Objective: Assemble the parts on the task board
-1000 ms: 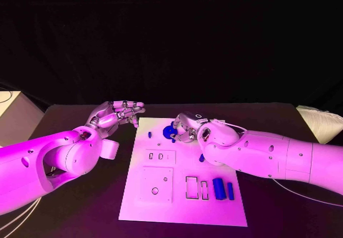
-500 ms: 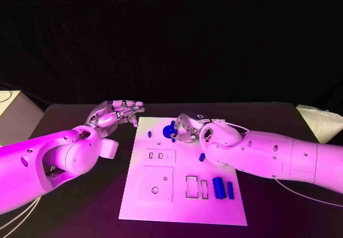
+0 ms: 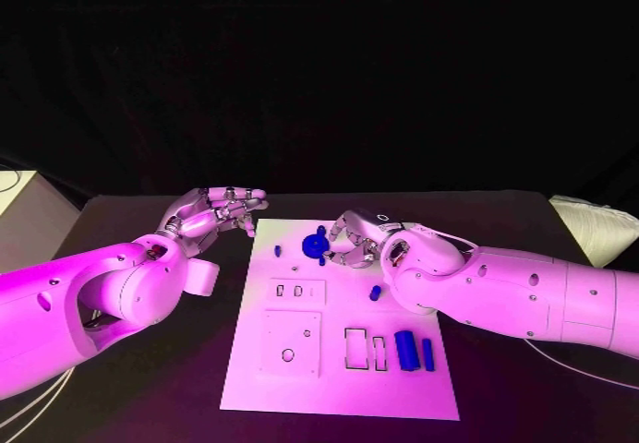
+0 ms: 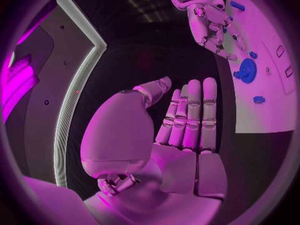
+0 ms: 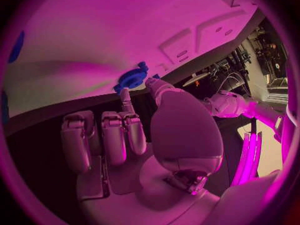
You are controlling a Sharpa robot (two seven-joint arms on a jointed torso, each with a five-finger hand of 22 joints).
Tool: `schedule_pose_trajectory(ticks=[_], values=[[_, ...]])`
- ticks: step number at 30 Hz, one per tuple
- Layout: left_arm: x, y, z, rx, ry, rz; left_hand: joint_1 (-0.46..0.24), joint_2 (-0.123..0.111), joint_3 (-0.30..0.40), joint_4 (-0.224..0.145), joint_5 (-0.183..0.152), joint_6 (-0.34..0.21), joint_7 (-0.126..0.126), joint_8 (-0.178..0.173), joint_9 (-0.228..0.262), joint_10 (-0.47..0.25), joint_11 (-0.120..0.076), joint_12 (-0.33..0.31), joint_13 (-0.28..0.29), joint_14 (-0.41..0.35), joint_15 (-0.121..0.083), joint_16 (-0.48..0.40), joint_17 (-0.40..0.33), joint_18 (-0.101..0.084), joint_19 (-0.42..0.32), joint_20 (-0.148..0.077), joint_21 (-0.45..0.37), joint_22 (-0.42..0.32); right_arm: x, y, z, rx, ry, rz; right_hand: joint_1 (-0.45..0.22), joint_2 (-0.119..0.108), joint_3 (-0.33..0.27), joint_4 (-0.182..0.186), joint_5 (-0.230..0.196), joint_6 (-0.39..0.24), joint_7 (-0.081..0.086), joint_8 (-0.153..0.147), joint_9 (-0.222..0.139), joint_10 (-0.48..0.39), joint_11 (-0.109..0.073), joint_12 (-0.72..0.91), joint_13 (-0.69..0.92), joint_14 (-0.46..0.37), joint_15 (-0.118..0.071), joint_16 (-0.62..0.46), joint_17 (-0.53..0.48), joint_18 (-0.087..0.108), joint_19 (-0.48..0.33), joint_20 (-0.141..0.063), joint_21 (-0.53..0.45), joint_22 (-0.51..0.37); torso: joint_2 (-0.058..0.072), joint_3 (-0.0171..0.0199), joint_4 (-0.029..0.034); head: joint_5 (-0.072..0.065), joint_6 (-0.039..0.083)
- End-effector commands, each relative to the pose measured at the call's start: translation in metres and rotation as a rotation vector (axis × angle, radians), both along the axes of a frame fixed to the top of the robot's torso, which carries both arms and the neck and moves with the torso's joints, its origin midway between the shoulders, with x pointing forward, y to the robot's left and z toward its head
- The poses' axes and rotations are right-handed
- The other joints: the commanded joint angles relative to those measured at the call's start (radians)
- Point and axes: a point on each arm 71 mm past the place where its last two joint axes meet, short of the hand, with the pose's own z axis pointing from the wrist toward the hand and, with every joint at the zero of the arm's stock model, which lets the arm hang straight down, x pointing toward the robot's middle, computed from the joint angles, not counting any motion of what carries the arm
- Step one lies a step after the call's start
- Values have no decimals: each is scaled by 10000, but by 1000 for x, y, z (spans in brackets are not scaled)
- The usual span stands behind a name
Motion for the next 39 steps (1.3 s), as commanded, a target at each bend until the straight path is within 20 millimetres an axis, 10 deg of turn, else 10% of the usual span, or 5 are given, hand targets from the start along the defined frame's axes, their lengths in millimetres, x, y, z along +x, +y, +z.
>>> schedule_pose_trajectory(ticks=[1, 13, 30, 39], values=[[0, -2, 1, -41, -86, -124, 33, 21, 52, 17, -27, -40, 2, -19, 9, -55, -12, -41, -11, -55, -5, 44, -9, 154, -68, 33, 27, 8, -2, -1, 6, 420, -560, 20, 179, -33, -42, -46, -175, 63, -13, 34, -15, 1048, 31, 48, 2632, 1049, 41, 47, 2577, -67, 1063, 4, 45, 2633, -9, -1, 10, -43, 25], [3, -1, 0, -42, -91, -112, 33, 21, 56, 15, -28, -42, 5, -17, 11, -56, -9, -40, -11, -58, -2, 47, -15, 154, -75, 36, 36, 11, -7, -47, 35, 2651, -574, 301, 1416, 81, 470, -528, -770, 14, 49, -2, -95, 1005, 71, 4, 2591, 990, 63, -29, 2330, 30, 873, 19, -289, 2343, -52, 38, -82, -90, 200], [8, -3, -2, -58, -139, -135, 26, 11, 50, 15, -31, -44, 10, -18, 13, -63, -5, -42, -12, -59, 1, 50, -17, 153, -79, 37, 39, 13, 14, -151, 33, 2640, -157, -250, 1621, -263, 477, -782, -729, -152, 142, -88, -164, 737, 158, -269, 2343, 1023, 143, 13, 2474, 91, 744, 89, -516, 2160, -161, 198, -206, -69, 263], [10, -4, -3, -41, -143, -137, 26, 11, 50, 15, -31, -44, 10, -18, 13, -63, -5, -42, -12, -59, 1, 50, -17, 153, -79, 37, 39, 13, 14, -175, 13, 2312, 266, -681, 1517, -265, -140, -643, -1092, -499, 235, -252, -249, 632, 251, -368, 2256, 1043, 230, 40, 2558, 105, 715, 171, -579, 2120, -131, 174, -192, -58, 156]])
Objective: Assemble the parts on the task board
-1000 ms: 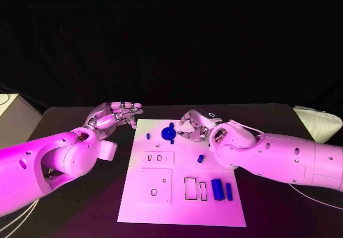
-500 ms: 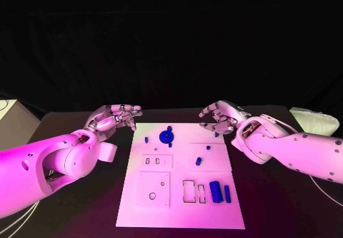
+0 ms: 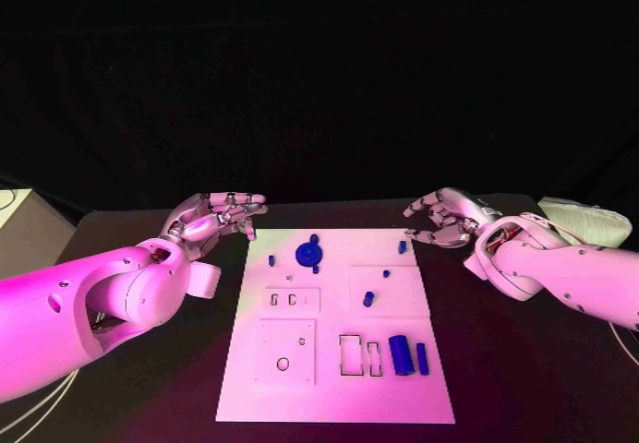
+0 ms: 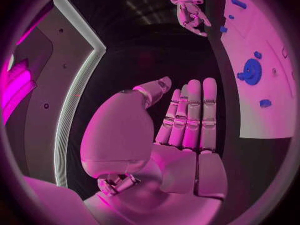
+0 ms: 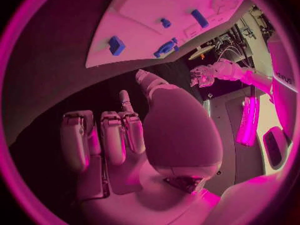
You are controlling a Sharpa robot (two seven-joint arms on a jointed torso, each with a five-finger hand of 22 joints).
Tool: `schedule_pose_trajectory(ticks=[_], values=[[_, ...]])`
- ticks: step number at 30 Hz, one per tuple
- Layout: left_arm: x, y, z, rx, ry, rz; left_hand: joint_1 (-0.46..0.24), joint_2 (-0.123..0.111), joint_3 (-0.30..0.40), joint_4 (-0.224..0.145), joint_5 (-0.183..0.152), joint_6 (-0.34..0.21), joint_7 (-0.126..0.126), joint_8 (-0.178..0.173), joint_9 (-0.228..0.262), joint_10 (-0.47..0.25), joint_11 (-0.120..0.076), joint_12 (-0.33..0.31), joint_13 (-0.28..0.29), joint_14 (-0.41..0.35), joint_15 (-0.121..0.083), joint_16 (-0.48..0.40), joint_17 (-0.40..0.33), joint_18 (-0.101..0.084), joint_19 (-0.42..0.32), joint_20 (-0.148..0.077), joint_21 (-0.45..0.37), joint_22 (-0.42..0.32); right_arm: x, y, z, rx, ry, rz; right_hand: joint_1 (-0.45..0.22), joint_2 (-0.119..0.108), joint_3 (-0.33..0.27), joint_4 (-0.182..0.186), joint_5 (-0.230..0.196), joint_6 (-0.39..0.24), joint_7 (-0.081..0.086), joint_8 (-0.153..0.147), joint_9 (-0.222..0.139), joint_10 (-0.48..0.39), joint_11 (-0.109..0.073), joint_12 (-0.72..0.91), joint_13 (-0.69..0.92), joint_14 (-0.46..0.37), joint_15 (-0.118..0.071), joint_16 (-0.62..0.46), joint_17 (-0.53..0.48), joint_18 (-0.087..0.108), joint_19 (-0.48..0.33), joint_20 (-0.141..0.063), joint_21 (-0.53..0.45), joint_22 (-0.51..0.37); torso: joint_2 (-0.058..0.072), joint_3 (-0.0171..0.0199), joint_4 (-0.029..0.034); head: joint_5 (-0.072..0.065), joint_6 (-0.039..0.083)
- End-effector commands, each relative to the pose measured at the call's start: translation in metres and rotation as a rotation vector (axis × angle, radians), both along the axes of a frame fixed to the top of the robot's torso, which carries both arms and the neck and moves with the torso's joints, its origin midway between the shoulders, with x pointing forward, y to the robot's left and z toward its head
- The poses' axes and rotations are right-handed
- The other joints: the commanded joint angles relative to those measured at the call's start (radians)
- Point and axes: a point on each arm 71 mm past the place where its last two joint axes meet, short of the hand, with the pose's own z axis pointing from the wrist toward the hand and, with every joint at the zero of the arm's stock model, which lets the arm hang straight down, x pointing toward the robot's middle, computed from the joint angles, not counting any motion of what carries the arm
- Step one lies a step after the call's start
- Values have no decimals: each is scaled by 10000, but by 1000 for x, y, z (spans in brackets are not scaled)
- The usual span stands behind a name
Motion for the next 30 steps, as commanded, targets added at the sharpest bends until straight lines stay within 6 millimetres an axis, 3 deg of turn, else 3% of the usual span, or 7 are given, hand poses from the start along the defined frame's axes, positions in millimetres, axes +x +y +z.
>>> schedule_pose_trajectory(ticks=[1, 4, 7, 11, 17, 21, 30], values=[[0, -2, 1, -88, -129, -222, 26, 11, 51, 15, -31, -45, 11, -17, 8, -63, -5, -42, -13, -59, 1, 50, -10, 152, -43, 0, 39, 15, -2, 0, -10, -59, 437, 451, -72, 31, -252, 53, -15, -135, 16, -85, -28, 621, 98, -68, 2247, 1046, 94, 42, 2569, 110, 685, 81, -91, 2101, 22, -22, 2, 4, -22], [0, -2, 1, -79, -135, -216, 27, 4, 50, 9, -30, -50, 12, -17, 11, -72, -2, -44, -13, -63, 4, 55, -15, 152, -52, 3, 48, 18, -3, -2, -17, -182, 603, 382, 64, 112, -788, 141, -8, -248, 53, -141, -57, 570, 133, -114, 2207, 1052, 126, 49, 2593, 115, 676, 113, -113, 2089, 34, -28, 6, 8, -19], [0, -2, 1, -73, -137, -214, 27, 4, 50, 9, -30, -50, 12, -17, 11, -72, -2, -44, -13, -63, 4, 55, -15, 152, -52, 3, 48, 18, -3, -4, -26, -288, 761, 286, 432, 377, -1842, 426, -74, -350, 94, -195, -93, 538, 176, -140, 2183, 1061, 170, 60, 2625, 123, 663, 154, -148, 2073, 21, -28, 19, 1, -54], [0, -1, 1, -69, -137, -213, 27, 4, 50, 9, -30, -50, 12, -17, 11, -72, -2, -44, -13, -63, 4, 55, -15, 152, -52, 3, 48, 18, -4, -6, -33, -387, 865, 108, 761, 551, -2430, 712, -34, -359, 103, -202, -108, 551, 185, -125, 2196, 1062, 178, 62, 2631, 127, 657, 167, -169, 2065, 17, -52, 38, 3, -47], [0, -1, 1, -56, -141, -204, 27, 4, 50, 9, -30, -50, 12, -17, 11, -72, -2, -44, -13, -63, 4, 55, -15, 152, -52, 3, 48, 18, -4, -5, -40, -423, 916, -56, 800, 577, -2464, 735, 8, -347, 101, -196, -107, 557, 183, -119, 2201, 1062, 176, 62, 2631, 125, 661, 166, -163, 2071, 20, -40, 16, 45, -9], [0, -1, 1, -54, -145, -218, 27, 4, 50, 9, -30, -50, 12, -17, 11, -72, -2, -44, -13, -63, 4, 55, -15, 152, -52, 3, 48, 18, -3, -2, -43, -425, 945, -106, 805, 592, -2480, 752, 17, -340, 99, -192, -106, 574, 181, -102, 2216, 1062, 175, 62, 2631, 120, 672, 166, -144, 2086, 6, -65, 18, 31, -10], [0, -1, 1, -44, -135, -214, 34, 5, 55, 3, -29, -54, 11, -17, 13, -75, -2, -43, -13, -66, 5, 60, -20, 152, -60, 6, 56, 21, 1, 3, -49, -401, 1015, -230, 1160, 1041, -2209, 746, -258, -54, 22, -21, -62, 676, 109, -6, 2300, 1062, 116, 62, 2631, 107, 705, 118, -94, 2133, 7, -47, 13, 42, -83]])
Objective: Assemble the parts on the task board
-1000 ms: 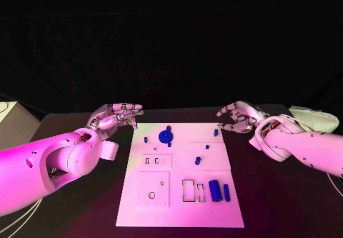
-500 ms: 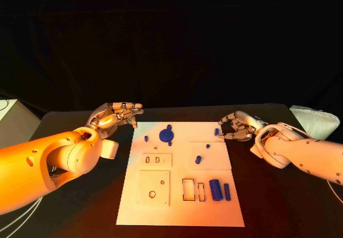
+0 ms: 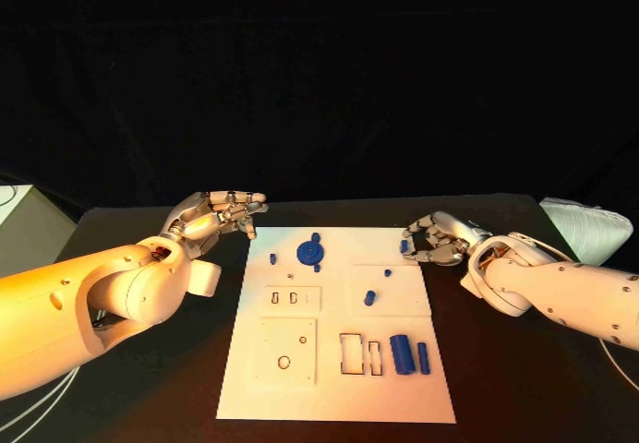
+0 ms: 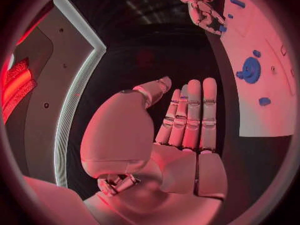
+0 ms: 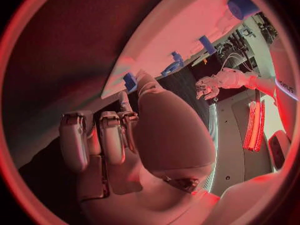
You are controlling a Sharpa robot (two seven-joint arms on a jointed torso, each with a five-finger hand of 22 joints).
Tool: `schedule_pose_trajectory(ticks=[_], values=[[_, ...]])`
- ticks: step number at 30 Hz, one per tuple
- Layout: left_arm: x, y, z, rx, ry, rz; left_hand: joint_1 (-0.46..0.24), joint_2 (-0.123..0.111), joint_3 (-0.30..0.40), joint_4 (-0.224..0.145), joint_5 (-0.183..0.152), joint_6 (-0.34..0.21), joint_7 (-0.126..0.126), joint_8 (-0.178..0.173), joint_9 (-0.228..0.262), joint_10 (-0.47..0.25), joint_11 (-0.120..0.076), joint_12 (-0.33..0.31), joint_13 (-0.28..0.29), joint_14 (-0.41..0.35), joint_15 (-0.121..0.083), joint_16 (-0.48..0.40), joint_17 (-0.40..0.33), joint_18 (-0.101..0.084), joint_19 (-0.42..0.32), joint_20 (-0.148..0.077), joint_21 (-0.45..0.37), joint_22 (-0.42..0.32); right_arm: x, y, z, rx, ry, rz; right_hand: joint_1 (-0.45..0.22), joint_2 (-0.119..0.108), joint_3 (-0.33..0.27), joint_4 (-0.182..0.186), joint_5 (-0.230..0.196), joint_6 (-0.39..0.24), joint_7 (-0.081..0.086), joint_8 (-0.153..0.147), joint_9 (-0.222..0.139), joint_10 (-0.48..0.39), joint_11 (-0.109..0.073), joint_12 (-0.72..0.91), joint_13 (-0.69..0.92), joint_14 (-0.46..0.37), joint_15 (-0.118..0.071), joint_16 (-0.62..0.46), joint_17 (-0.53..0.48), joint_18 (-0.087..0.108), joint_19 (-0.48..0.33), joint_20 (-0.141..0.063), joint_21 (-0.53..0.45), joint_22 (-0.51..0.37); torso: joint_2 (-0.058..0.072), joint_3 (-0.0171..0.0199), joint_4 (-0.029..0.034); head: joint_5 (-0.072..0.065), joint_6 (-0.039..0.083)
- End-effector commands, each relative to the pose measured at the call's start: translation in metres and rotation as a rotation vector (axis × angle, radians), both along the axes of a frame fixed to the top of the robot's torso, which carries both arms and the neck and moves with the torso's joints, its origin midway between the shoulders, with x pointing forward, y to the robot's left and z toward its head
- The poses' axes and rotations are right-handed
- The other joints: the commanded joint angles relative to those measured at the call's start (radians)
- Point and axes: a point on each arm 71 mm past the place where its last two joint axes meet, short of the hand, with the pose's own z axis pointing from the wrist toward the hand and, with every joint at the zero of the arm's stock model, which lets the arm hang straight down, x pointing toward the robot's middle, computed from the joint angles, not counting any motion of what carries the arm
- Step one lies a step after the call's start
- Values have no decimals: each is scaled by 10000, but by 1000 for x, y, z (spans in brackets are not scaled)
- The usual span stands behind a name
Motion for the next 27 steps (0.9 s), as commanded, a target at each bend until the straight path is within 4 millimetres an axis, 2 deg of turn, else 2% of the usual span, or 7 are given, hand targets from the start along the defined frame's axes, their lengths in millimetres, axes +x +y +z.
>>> schedule_pose_trajectory(ticks=[1, 11, 18, 27], values=[[0, -2, 1, -72, -113, -192, 34, 5, 55, 3, -29, -54, 11, -17, 16, -75, -2, -44, -13, -65, 5, 60, -8, 152, -60, 6, 56, 12, 1, 2, -3, -82, 38, -60, 51, 92, 106, -15, -64, 104, -14, 80, 11, 676, -23, 36, 2298, 1026, 4, 62, 2633, 106, 691, 29, 25, 2136, -9, 11, -12, 25, -58], [0, 0, 1, -50, -105, -148, 30, 13, 58, 7, -28, -55, 15, -16, 18, -78, 1, -43, -13, -67, 7, 64, -12, 152, -66, 7, 63, 14, 3, 6, -7, -51, 18, -145, 165, 273, 415, -21, -67, 275, -57, 159, 15, 752, -66, 108, 2363, 1026, -34, 62, 2633, 90, 725, -7, 84, 2185, -13, 4, -10, 47, -66], [0, 1, 1, -46, -104, -140, 30, 13, 58, 7, -28, -55, 15, -16, 18, -78, 1, -43, -13, -67, 7, 64, -12, 152, -66, 7, 63, 14, 4, 9, -7, -26, 14, -133, 186, 299, 557, -21, -110, 389, -94, 209, 18, 800, -96, 155, 2405, 1026, -58, 62, 2633, 73, 758, -27, 146, 2234, -18, 9, -16, 50, -54], [0, 1, 1, -36, -98, -122, 30, 13, 58, 7, -28, -55, 15, -16, 18, -78, 1, -43, -13, -67, 7, 64, -12, 152, -66, 7, 63, 14, 3, 9, -6, 30, -163, -184, 337, 353, 1377, -118, -260, 1063, -378, 649, 113, 865, -348, 215, 2461, 1026, -272, 62, 2633, 47, 812, -212, 245, 2317, -15, 22, -25, 40, -54]])
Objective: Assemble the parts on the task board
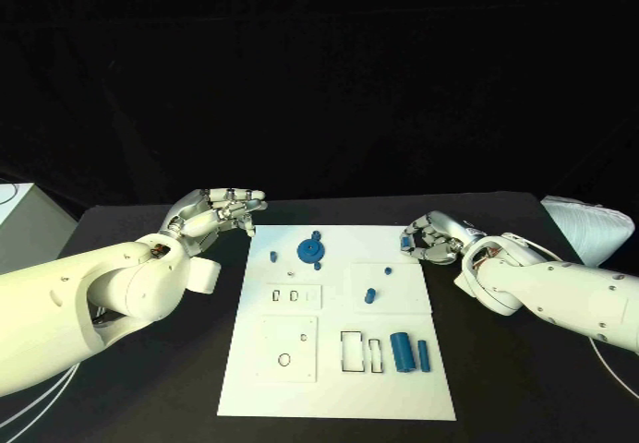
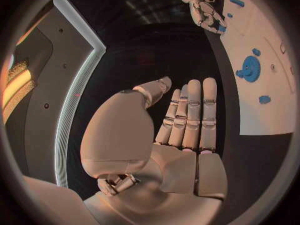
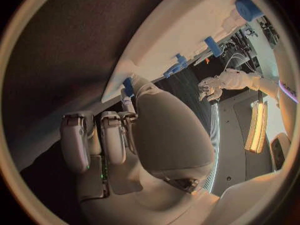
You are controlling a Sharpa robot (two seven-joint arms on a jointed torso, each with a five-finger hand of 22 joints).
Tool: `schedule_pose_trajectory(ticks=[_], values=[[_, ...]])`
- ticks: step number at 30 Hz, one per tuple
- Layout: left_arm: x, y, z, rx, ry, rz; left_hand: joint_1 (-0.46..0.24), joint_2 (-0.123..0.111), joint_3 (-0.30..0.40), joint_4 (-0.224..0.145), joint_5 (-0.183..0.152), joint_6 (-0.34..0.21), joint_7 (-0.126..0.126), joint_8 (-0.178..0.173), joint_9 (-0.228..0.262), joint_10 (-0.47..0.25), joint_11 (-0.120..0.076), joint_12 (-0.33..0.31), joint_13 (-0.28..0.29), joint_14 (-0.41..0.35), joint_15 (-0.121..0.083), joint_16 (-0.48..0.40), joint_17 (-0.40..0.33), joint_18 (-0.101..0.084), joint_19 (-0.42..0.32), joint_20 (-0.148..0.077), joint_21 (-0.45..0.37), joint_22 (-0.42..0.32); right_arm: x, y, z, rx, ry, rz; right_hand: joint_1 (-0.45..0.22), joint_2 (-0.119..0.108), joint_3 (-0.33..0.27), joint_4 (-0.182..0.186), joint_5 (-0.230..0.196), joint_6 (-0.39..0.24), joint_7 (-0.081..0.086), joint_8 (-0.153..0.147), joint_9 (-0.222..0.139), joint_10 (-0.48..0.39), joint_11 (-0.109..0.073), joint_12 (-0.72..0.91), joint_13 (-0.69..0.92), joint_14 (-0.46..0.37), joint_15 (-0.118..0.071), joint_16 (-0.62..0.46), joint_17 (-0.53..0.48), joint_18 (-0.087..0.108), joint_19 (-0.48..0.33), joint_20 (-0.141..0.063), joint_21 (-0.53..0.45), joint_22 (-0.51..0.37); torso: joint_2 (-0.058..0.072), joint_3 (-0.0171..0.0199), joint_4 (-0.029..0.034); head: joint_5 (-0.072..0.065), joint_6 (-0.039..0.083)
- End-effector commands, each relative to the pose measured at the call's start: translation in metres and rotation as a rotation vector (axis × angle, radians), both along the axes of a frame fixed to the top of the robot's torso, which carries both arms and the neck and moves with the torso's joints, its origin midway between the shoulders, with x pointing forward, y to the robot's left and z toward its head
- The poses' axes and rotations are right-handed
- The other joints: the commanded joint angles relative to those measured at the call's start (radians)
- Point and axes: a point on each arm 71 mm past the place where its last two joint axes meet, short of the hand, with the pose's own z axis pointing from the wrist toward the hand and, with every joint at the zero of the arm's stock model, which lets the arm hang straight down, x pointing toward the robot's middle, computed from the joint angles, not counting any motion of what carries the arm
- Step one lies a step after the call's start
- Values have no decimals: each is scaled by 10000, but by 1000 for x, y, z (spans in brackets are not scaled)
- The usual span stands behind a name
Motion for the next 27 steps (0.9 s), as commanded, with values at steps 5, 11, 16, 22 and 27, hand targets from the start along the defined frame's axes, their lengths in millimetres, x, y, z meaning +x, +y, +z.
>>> schedule_pose_trajectory(ticks=[5, 11, 16, 22, 27], values=[[0, -2, 1, -65, -99, -152, 33, 17, 64, 4, -27, -62, 18, -16, 16, -84, 4, -43, -13, -71, 9, 69, -20, 154, -74, 10, 72, 19, -1, 2, 2, 46, -296, -51, 98, 67, 696, -203, -167, 613, -289, 607, 227, 902, -308, 87, 2495, 1041, -287, 62, 2635, 51, 809, -260, 63, 2318, -6, 1, 0, -14, -5], [0, -1, 1, -54, -101, -122, 33, 17, 64, 4, -27, -62, 18, -16, 16, -84, 4, -43, -13, -71, 9, 69, -20, 154, -74, 10, 72, 19, -1, 2, 4, 133, -579, -221, 9, -18, 959, -322, -202, 627, -380, 873, 344, 937, -397, 122, 2527, 1041, -373, 62, 2635, 41, 828, -353, 96, 2345, -5, 2, 8, -15, 10], [0, -1, 1, -50, -98, -114, 33, 17, 64, 4, -27, -62, 18, -16, 16, -84, 4, -43, -13, -71, 9, 69, -20, 154, -74, 10, 72, 19, -5, 5, 7, 278, -679, -410, -89, -95, 1069, -371, -233, 603, -403, 999, 400, 956, -423, 141, 2545, 1041, -401, 62, 2635, 20, 866, -386, 171, 2401, -9, 0, -11, -15, 20], [0, -1, 1, -58, -98, -118, -5, 8, 47, 25, -41, -73, 24, -18, 19, -95, 12, -44, -13, -74, 18, 79, -29, 152, -86, 16, 85, 22, -10, 17, 20, 558, -449, -381, -212, -169, 1146, -378, -296, 525, -405, 1068, 427, 911, -427, 90, 2500, 1041, -410, 62, 2635, 14, 879, -401, 195, 2419, -54, -36, -10, -96, 68], [2, -2, 0, -38, -91, -86, -38, -6, 24, 42, -50, -77, 24, -18, 21, -96, 14, -42, -12, -77, 23, 85, -33, 150, -96, 21, 87, 22, -17, 37, 35, 809, -171, -344, -286, -197, 1211, -386, -378, 493, -403, 1128, 450, 924, -426, 104, 2513, 1041, -409, 62, 2635, -7, 918, -406, 274, 2475, -122, -65, -36, 2, 5]])
